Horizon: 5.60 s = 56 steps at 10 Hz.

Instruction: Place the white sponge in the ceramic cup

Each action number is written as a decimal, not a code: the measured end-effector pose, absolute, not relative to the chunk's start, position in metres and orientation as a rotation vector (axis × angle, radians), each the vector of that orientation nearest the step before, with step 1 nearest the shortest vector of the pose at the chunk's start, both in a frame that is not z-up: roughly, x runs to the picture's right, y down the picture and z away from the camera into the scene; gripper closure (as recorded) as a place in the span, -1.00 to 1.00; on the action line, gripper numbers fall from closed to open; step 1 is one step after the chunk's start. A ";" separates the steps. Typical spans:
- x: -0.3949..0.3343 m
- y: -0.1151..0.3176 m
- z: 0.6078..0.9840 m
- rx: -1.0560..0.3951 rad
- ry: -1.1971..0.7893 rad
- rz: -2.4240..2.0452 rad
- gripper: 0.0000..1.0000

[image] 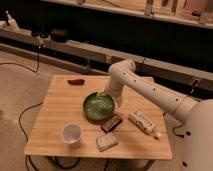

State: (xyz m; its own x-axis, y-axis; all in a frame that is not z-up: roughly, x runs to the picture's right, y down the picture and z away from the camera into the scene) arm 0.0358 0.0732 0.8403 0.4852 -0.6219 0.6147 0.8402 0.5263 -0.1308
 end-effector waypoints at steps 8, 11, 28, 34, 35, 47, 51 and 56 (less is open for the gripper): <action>0.033 0.074 0.833 -0.466 -0.532 -0.821 -0.60; 0.010 0.086 0.803 -0.468 -0.591 -0.852 -0.60; 0.031 0.186 0.760 -0.636 -0.548 -0.712 -0.60; 0.038 0.236 0.741 -0.757 -0.670 -0.788 -0.60; 0.039 0.243 0.738 -0.777 -0.671 -0.801 -0.60; 0.046 0.296 0.788 -0.860 -0.523 -0.747 -0.42; 0.042 0.295 0.792 -0.837 -0.511 -0.738 0.38; 0.031 0.260 0.767 -0.740 -0.545 -0.778 1.00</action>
State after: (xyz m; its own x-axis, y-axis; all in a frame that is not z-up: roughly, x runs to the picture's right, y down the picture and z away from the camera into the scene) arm 0.0309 0.2601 0.7667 0.6008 -0.4247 0.6773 0.7815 0.4902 -0.3858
